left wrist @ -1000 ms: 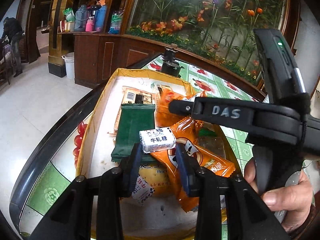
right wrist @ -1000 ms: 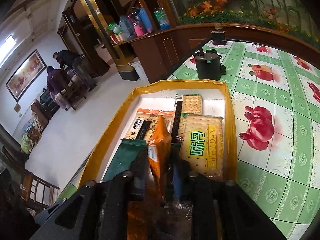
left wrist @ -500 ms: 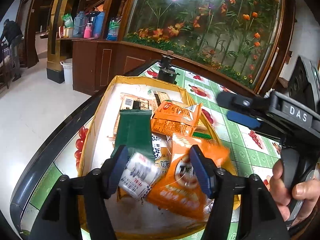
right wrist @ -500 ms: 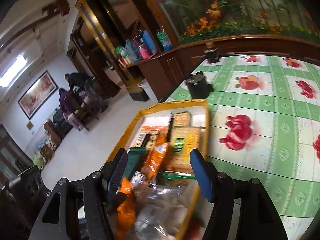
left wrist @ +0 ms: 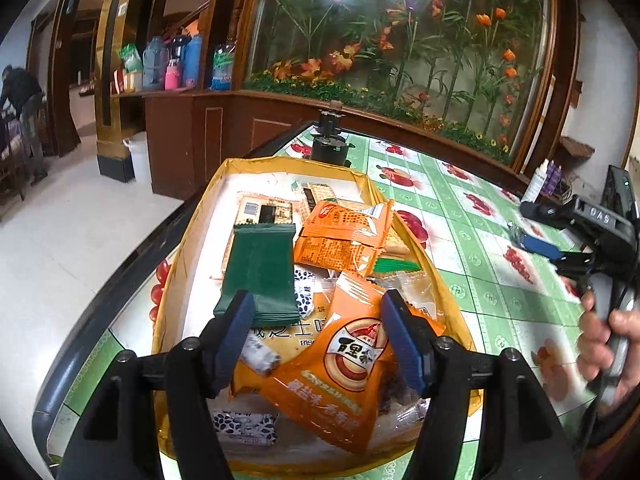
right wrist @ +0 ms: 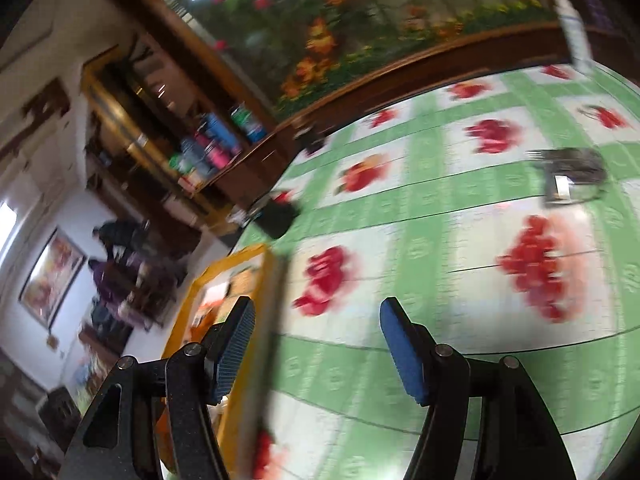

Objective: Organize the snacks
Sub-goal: 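Move both grippers back toward the silver foil bag, then grasp the silver foil bag with the right gripper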

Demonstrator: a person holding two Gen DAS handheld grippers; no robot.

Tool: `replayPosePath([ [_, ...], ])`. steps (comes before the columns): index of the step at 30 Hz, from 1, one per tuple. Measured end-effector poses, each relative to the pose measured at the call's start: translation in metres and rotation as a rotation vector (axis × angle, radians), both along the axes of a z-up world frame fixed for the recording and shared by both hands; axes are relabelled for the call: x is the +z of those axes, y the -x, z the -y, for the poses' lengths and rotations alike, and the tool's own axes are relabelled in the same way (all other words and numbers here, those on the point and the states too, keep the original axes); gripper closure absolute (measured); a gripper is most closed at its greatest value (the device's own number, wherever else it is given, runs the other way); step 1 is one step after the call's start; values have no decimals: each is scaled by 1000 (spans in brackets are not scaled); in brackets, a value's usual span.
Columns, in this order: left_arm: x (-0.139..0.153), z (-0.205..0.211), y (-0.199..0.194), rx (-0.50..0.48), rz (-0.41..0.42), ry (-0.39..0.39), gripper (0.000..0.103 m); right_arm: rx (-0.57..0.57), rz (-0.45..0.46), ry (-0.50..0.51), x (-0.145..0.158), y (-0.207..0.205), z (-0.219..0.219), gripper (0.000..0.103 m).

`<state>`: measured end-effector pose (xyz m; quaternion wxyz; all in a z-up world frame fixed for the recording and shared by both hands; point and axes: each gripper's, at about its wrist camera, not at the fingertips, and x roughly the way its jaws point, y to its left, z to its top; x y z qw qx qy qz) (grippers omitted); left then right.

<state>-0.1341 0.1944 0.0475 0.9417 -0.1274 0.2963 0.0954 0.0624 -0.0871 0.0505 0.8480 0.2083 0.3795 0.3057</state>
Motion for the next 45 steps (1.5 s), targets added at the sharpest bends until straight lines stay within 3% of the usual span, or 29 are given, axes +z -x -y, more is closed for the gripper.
replayPosePath([
  [8, 26, 34, 9, -69, 66, -49, 33, -248, -29, -75, 2, -10, 121, 33],
  [12, 39, 68, 7, -161, 102, -40, 23, -357, -47, -106, 0, -9, 172, 33],
  [18, 23, 147, -24, -362, 24, -77, 23, -435, -40, -130, 7, -3, 220, 34],
  [24, -2, 192, -64, -443, -57, -87, 23, -440, 2, -84, 29, -6, 243, 34],
  [28, -12, 195, -74, -437, -91, -95, 23, -414, 9, -29, 39, -23, 244, 34],
  [32, -18, 193, -80, -433, -120, -91, 23, -369, -13, 89, 43, -68, 225, 34],
  [39, -23, 204, -81, -468, -143, -136, 23, -237, -67, 231, 14, -156, 149, 34],
  [45, -22, 205, -81, -469, -145, -133, 23, -171, -78, 366, -8, -187, 111, 34],
])
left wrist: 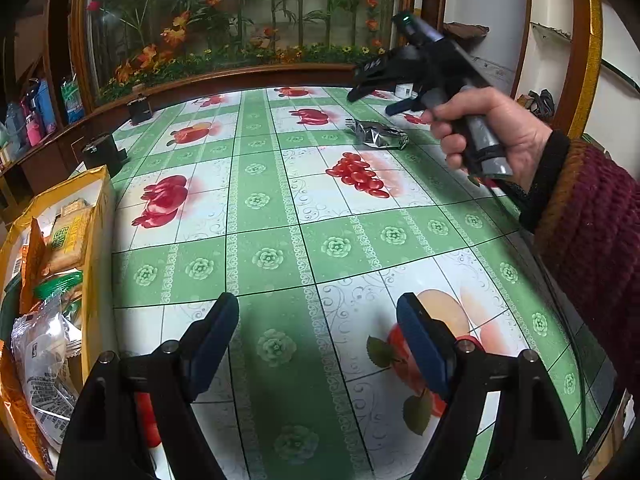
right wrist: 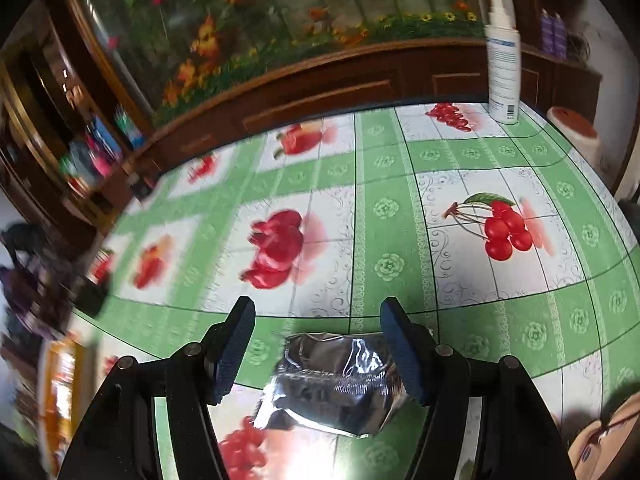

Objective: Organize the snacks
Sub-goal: 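Grasp the silver foil bag with the right gripper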

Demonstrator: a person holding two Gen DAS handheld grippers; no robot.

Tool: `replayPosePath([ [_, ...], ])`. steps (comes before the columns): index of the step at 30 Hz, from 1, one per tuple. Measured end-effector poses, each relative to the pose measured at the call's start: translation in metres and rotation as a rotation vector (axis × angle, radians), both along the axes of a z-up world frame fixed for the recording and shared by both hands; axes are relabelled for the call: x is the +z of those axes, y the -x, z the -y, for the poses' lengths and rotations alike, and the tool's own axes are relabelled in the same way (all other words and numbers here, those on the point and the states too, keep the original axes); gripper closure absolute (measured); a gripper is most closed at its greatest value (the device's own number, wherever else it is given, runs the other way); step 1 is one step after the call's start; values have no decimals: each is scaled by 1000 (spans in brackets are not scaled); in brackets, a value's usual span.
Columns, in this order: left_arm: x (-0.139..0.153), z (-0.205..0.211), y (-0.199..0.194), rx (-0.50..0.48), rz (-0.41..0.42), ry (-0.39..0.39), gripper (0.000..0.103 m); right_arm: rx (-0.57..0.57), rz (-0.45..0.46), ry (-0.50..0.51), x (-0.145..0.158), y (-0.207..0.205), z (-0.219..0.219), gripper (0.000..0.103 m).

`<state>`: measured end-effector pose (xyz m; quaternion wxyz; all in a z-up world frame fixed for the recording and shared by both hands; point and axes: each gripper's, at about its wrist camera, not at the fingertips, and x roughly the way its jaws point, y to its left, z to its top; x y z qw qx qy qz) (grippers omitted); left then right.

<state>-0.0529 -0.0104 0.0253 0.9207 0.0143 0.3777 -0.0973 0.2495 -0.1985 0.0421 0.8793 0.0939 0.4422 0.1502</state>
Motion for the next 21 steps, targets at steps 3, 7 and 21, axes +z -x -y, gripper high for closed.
replayPosePath([
  [3, 1, 1, 0, -6, 2, -2, 23, 39, -43, 20, -9, 8, -7, 34],
  [7, 0, 1, 0, -11, -5, 5, 23, 72, -52, 34, -12, 47, -5, 33],
  [21, 0, 1, 1, -22, -19, 22, 23, -22, 3, -91, 3, 107, 14, 22],
])
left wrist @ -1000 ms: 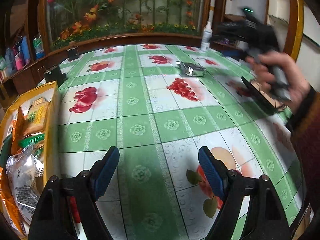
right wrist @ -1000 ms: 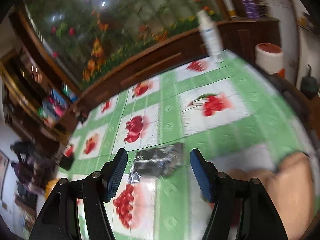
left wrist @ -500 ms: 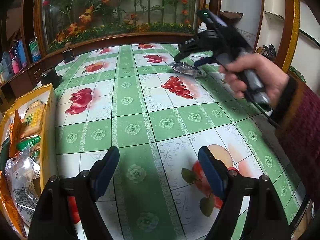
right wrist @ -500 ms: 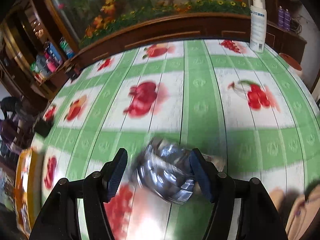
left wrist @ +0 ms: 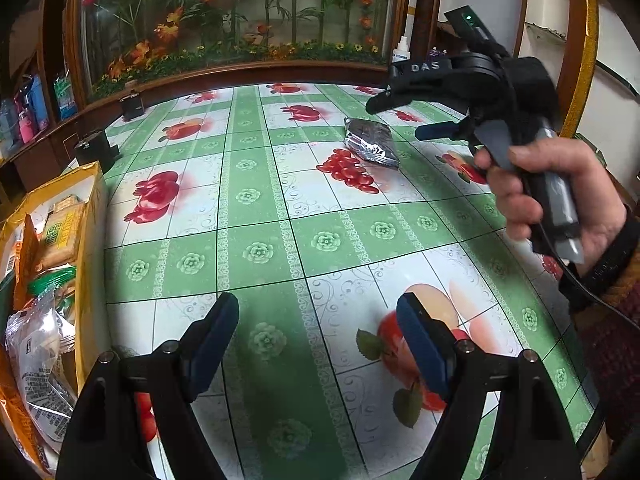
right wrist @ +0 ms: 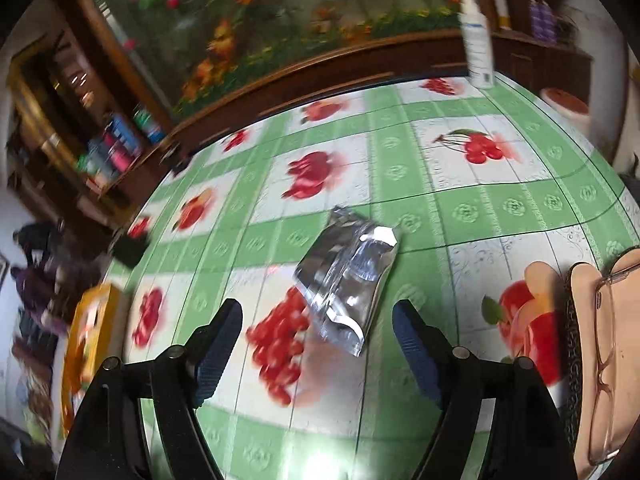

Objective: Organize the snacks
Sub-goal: 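Grasp the silver foil bag with the right gripper, then lift the silver foil bag with the right gripper toward the yellow box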

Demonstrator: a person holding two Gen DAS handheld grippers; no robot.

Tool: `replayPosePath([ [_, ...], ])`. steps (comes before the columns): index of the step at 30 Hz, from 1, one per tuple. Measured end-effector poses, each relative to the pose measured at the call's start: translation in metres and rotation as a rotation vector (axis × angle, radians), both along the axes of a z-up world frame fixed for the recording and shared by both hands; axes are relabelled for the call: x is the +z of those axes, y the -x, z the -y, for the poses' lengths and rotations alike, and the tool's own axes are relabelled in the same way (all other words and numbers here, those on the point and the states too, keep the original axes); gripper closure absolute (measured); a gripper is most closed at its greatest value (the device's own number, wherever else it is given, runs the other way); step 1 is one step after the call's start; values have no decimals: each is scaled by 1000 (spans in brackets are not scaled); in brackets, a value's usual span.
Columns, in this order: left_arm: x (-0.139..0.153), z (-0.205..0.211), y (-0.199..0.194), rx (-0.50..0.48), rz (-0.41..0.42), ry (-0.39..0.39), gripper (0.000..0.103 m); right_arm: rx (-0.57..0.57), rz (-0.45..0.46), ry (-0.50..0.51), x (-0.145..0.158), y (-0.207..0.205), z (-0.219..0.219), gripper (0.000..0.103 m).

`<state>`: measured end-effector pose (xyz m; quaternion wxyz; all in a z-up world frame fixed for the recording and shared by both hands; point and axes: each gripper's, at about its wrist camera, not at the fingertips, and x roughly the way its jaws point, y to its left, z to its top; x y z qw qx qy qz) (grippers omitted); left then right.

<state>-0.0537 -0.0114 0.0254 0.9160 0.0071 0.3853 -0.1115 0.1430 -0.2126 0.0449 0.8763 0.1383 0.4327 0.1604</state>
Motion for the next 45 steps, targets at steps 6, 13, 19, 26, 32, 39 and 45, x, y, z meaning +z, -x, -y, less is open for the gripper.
replayPosePath([
  [6, -1, 2, 0, 4, -10, -8, 23, -63, -48, -13, -13, -29, -8, 22],
  [13, -4, 6, 0, -18, -29, -13, 23, -72, -62, 173, -27, -49, -43, 21],
  [19, -5, 7, -1, -18, -44, -13, 23, -68, -17, 307, -36, -41, -54, 36],
  [26, -6, 5, -4, -5, -52, -15, 23, -11, -13, 263, -33, -6, -50, 36],
  [32, -7, -2, -6, 27, -55, -12, 23, 94, 3, 249, -34, 48, -72, 36],
  [39, -8, -10, -9, 53, -66, 12, 23, 151, 32, 186, -37, 112, -65, 36],
  [45, -8, -8, -8, 55, -57, -3, 23, 145, 18, 44, -38, 128, -48, 36],
])
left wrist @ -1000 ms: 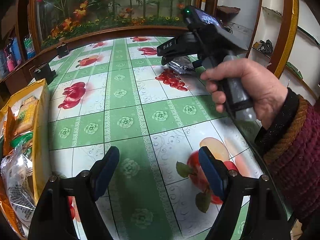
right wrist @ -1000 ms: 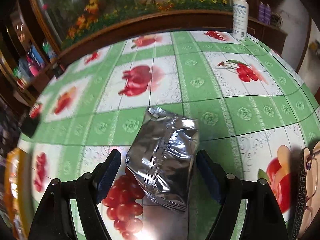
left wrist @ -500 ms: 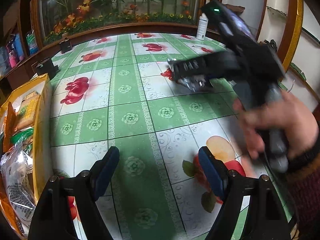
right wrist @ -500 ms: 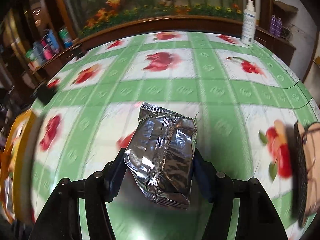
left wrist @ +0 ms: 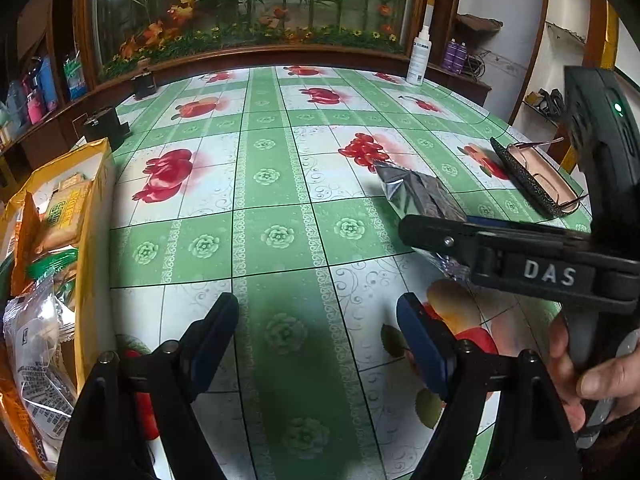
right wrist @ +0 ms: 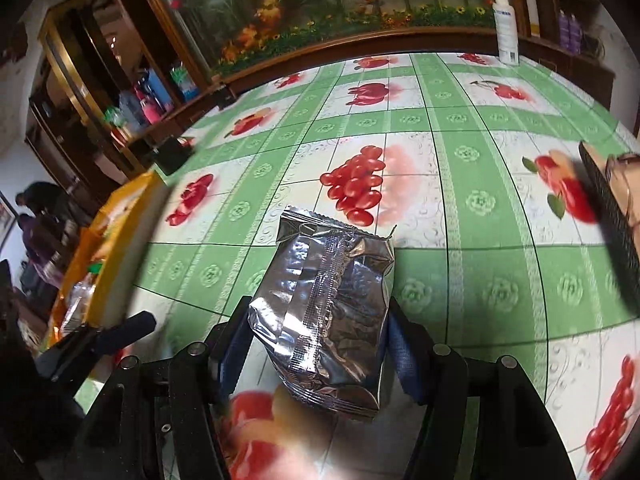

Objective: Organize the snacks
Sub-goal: 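Lift the silver foil bag with the right gripper toward the yellow box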

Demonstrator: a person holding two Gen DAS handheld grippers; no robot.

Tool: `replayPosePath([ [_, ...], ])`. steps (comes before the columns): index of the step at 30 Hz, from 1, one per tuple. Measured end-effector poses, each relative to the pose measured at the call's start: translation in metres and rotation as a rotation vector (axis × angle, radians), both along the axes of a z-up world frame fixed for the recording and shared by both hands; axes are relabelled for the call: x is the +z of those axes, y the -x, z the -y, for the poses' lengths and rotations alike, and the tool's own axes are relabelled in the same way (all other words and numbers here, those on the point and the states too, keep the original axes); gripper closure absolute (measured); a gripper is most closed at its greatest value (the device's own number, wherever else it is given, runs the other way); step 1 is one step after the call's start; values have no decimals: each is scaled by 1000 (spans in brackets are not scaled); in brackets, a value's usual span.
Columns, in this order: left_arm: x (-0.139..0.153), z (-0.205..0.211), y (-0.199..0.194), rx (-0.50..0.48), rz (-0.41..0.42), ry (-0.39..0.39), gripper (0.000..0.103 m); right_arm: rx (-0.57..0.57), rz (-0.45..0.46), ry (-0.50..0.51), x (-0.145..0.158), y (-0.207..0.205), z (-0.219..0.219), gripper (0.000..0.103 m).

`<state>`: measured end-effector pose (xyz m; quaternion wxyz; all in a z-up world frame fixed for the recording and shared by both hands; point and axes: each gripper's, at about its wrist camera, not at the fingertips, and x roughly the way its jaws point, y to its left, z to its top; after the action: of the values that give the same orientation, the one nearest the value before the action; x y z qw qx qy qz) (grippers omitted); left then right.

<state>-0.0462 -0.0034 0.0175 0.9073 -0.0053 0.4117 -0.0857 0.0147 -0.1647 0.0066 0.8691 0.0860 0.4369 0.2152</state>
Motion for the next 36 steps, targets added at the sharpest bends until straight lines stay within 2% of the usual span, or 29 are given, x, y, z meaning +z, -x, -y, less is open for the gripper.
replayPosePath([
  [11, -1, -5, 1, 33, -5, 10, 23, 11, 87, -22, 14, 15, -5, 36],
  [21, 0, -11, 3, 69, 4, 22, 23, 22, 112, -20, 19, 21, -6, 36],
  [29, 7, -10, 7, 91, 51, 5, 23, 19, 118, -31, 22, 24, -3, 36],
  [36, 12, -13, 9, 120, 85, -7, 23, 6, 156, 35, 25, 29, -9, 36],
])
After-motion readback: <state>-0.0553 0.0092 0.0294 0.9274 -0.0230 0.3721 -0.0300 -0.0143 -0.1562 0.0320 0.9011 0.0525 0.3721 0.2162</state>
